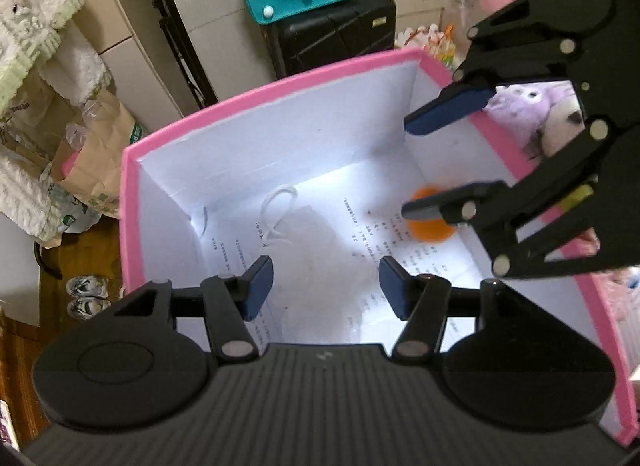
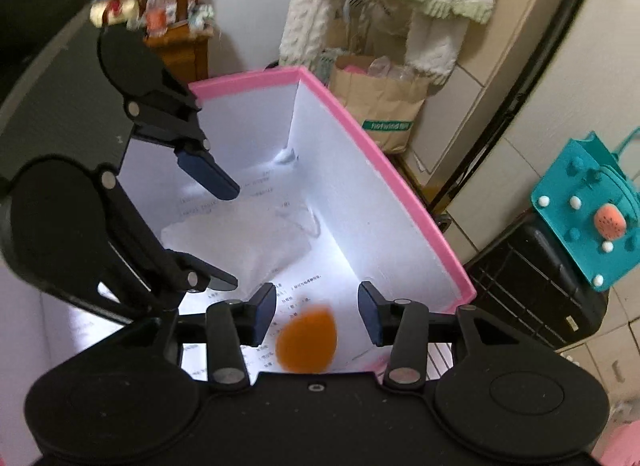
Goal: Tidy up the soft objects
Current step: 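Open both grippers to drop the puff and ball into the box, then withdraw both tools from the box toward the floral cloth and packet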
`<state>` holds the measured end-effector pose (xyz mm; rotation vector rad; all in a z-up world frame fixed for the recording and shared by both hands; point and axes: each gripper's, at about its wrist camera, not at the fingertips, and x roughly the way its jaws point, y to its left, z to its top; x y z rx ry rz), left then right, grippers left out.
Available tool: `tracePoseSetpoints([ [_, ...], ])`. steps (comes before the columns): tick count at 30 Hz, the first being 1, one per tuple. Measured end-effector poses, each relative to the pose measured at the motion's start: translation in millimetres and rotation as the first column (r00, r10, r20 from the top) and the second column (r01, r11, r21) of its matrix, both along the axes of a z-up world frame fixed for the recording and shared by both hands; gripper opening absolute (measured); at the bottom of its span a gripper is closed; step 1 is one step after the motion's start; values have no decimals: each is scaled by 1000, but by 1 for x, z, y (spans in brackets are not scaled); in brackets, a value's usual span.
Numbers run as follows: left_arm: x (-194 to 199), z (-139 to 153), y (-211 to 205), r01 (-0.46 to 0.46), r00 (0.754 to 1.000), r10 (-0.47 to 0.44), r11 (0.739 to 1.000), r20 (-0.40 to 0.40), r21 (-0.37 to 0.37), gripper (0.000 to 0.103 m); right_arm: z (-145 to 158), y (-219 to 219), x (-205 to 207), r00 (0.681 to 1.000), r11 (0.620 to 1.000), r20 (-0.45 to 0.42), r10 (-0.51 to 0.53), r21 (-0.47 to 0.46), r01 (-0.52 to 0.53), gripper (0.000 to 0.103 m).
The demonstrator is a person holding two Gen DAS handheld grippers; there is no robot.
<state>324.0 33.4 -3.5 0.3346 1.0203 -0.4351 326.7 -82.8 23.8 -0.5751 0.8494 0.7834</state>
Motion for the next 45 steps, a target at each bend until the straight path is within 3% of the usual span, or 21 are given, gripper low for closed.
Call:
tracePoseSetpoints([
  [4,-24,23,13,-17,1000,17,1000,24,-23,59,24,-10,-24,998,998,41,-51,51,49,51],
  [13,-88,59,21,-17,999,18,999,35,-33,63,53,-37,-70,987,977,-41,-157,142,161,51],
  [29,-187,106,6,87,994,-84,995,73,-41,71,81,-81,-172,986,954,-55,-156,250,165,51],
  [32,-205,114,0,106,988,-102,994,116,-31,74,84,-92,-193,986,954,-47,-162,247,168,51],
  [34,-217,115,-2,110,984,-104,993,147,-37,80,82,-102,-206,982,950,-39,-183,251,187,51],
  [45,-259,84,-28,186,977,-177,980,121,-66,80,52,-143,-274,958,909,-39,-285,306,283,55],
])
